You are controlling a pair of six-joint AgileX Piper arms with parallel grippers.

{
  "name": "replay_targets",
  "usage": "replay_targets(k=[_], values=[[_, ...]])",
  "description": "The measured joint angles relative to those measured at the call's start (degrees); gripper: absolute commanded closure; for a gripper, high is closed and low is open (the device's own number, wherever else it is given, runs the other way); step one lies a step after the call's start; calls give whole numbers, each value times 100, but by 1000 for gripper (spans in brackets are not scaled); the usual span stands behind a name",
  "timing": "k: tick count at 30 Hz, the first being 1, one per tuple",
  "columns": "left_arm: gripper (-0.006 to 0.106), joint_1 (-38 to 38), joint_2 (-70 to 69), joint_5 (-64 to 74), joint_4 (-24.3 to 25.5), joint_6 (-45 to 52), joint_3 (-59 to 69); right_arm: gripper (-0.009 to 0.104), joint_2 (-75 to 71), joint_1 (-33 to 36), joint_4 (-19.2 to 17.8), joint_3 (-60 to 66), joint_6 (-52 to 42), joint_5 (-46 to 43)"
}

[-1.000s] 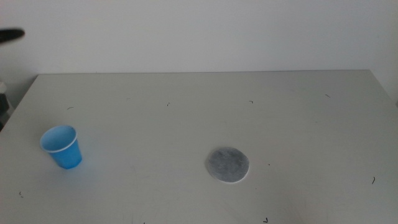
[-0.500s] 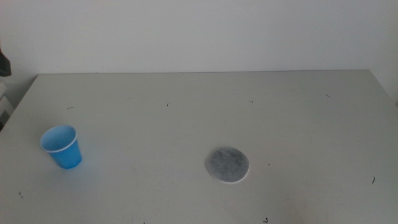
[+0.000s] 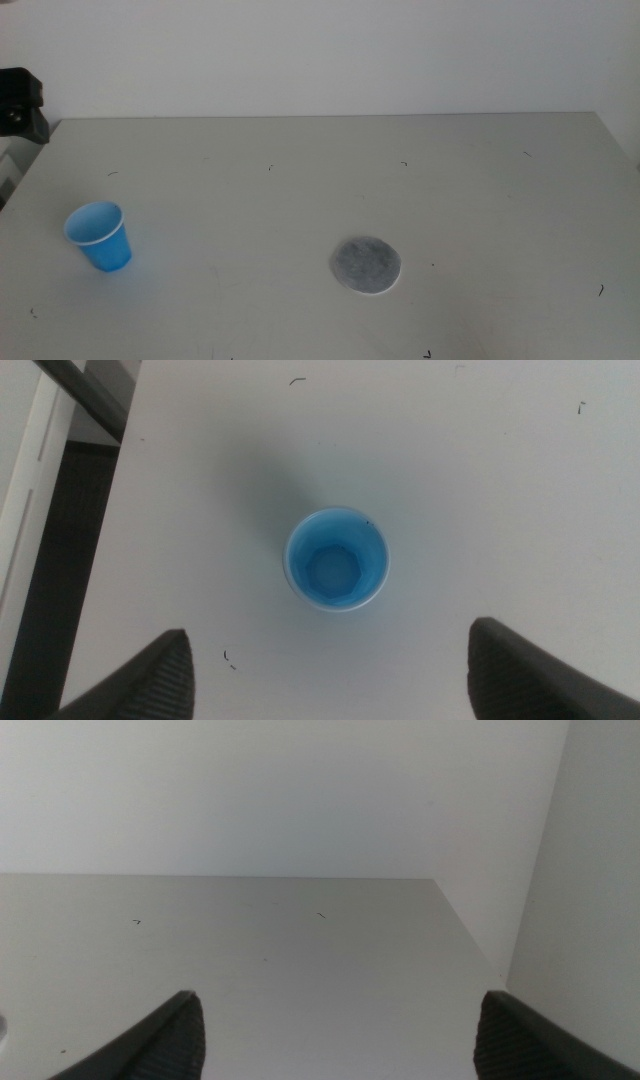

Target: Place an empty cup on a cup mat.

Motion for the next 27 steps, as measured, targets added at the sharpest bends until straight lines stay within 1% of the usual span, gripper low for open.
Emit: replay_targets(k=[10, 14, 22, 27], values=[[-3, 0, 705, -74, -1, 0, 0, 1, 0, 0, 0, 0, 0, 0], [-3, 51, 1073, -170, 17, 138, 0, 1, 0, 0, 0, 0, 0, 0], [-3, 460, 1754, -499, -361, 782, -2, 1, 0, 0, 0, 0, 0, 0], [-3, 467, 2166, -592, -384, 891, -2, 1, 0, 0, 0, 0, 0, 0]])
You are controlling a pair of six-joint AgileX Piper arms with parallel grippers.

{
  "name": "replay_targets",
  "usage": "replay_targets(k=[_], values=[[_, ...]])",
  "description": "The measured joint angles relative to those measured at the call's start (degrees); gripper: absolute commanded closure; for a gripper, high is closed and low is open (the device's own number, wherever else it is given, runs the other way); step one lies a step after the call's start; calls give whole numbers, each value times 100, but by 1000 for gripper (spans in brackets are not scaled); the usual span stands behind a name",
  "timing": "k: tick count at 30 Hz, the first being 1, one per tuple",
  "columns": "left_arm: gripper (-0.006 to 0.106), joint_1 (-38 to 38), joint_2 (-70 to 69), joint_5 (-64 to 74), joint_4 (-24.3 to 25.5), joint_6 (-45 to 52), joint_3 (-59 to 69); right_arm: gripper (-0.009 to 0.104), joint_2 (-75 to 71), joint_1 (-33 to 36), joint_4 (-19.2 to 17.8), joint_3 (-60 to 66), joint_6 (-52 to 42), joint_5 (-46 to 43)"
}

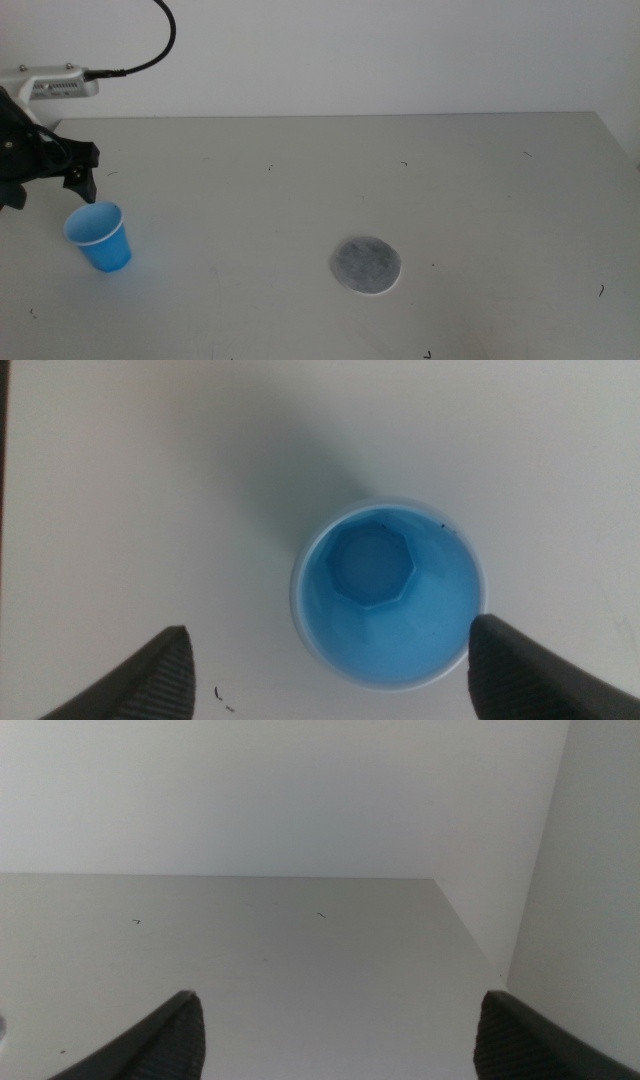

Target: Place an empty cup on a cup mat.

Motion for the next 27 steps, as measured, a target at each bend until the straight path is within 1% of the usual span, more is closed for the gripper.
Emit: replay_targets(k=[14, 17, 19, 22, 27], values=[[-3, 0, 1001, -306, -1, 356, -7, 1, 0, 0, 0, 0, 0, 0], [0, 0, 1123, -469, 0, 362, -11, 1, 0, 0, 0, 0, 0, 0], [6, 0, 1192, -544, 0, 362, -11, 1, 0, 0, 0, 0, 0, 0], [21, 0, 1289, -600, 0, 362, -11, 1, 0, 0, 0, 0, 0, 0], [58, 0, 1345, -625, 0, 362, -11, 1, 0, 0, 0, 0, 0, 0]])
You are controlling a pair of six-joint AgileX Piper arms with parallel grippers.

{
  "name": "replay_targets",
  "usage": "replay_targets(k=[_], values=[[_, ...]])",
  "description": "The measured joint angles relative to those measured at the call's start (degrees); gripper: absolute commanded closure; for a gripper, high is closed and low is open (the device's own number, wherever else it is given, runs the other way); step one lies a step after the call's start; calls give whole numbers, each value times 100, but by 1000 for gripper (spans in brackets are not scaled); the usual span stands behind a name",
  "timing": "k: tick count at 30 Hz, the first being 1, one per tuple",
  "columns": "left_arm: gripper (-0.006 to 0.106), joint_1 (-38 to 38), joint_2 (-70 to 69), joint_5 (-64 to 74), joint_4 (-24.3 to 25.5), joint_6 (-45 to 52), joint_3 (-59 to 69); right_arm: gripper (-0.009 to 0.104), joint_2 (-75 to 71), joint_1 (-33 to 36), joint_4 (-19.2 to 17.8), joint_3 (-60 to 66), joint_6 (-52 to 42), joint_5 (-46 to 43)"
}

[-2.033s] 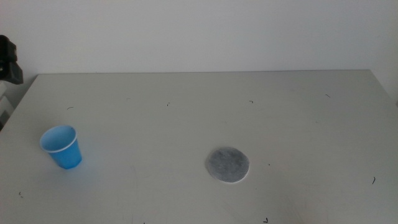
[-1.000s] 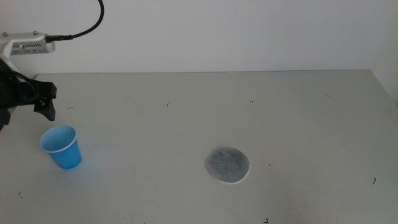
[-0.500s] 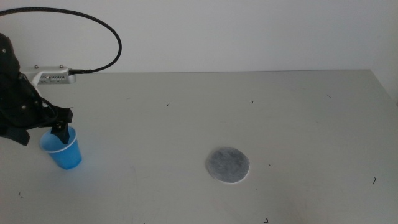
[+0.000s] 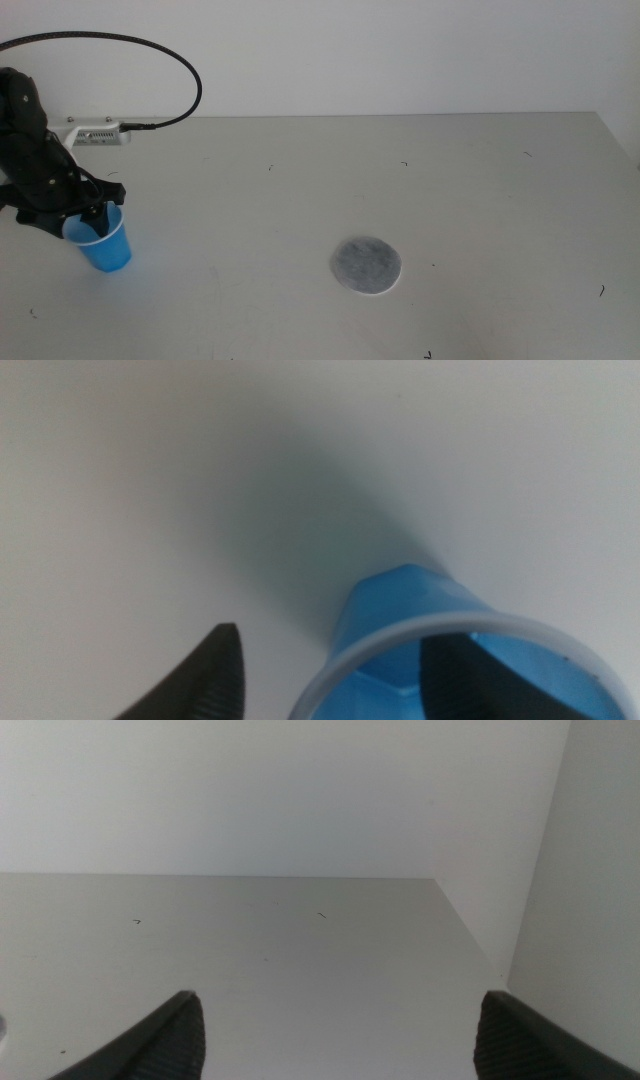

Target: Place an empty cup on a cup mat.

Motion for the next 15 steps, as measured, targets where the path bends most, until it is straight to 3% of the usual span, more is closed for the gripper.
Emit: replay_targets(k=[6, 15], values=[[101, 0, 0, -6, 5, 0, 0, 1, 0, 0, 0, 0, 0, 0], [100, -105, -217, 141, -131, 0, -7, 1, 0, 0, 0, 0, 0, 0]])
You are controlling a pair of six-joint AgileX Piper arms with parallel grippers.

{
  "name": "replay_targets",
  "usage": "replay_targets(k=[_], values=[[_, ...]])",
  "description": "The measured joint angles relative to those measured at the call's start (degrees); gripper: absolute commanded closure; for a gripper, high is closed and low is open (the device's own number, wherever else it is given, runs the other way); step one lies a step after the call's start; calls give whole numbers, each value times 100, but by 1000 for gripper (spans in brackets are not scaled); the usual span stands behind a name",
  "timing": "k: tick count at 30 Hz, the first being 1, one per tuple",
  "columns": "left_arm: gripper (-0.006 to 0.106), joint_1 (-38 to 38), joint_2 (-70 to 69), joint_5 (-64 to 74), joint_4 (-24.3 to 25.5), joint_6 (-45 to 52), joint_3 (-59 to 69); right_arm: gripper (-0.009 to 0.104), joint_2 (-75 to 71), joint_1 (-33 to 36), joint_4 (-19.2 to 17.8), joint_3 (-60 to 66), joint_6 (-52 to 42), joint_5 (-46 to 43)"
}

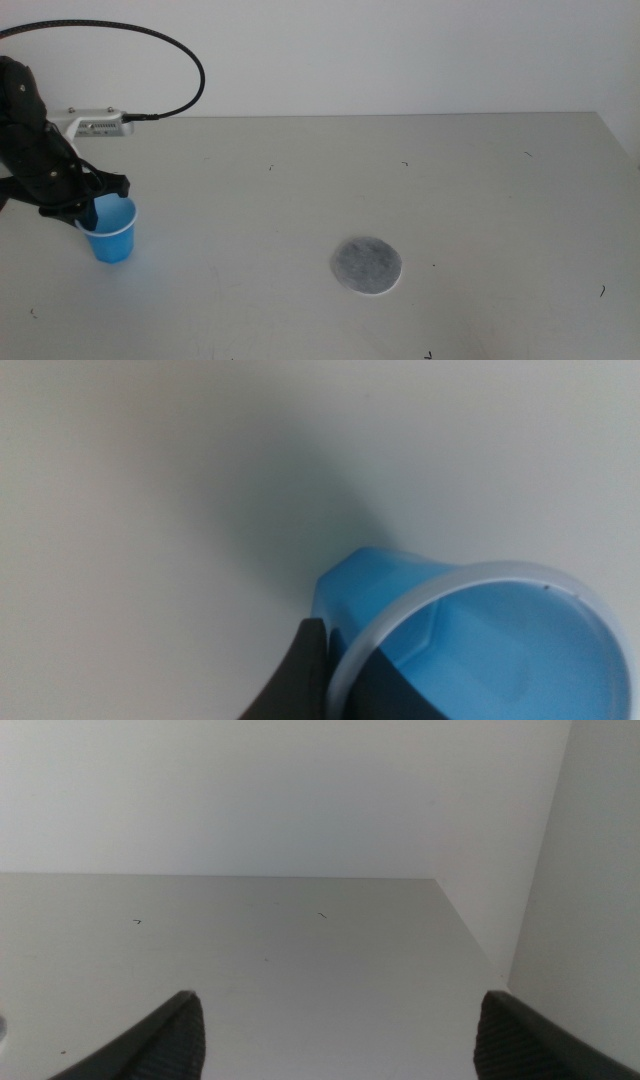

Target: Place an empty cup on a cup mat.

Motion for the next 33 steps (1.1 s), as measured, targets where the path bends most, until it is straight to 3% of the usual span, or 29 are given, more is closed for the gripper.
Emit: replay_targets(k=[7, 21, 33], values=[[100, -838, -135, 188, -170, -180, -376, 1, 0, 0, 0, 0, 0, 0], [100, -3228, 558, 512, -195, -1034, -1832, 1, 0, 0, 0, 0, 0, 0], [100, -4206, 1574, 495, -210, -1226, -2578, 1, 0, 0, 0, 0, 0, 0]])
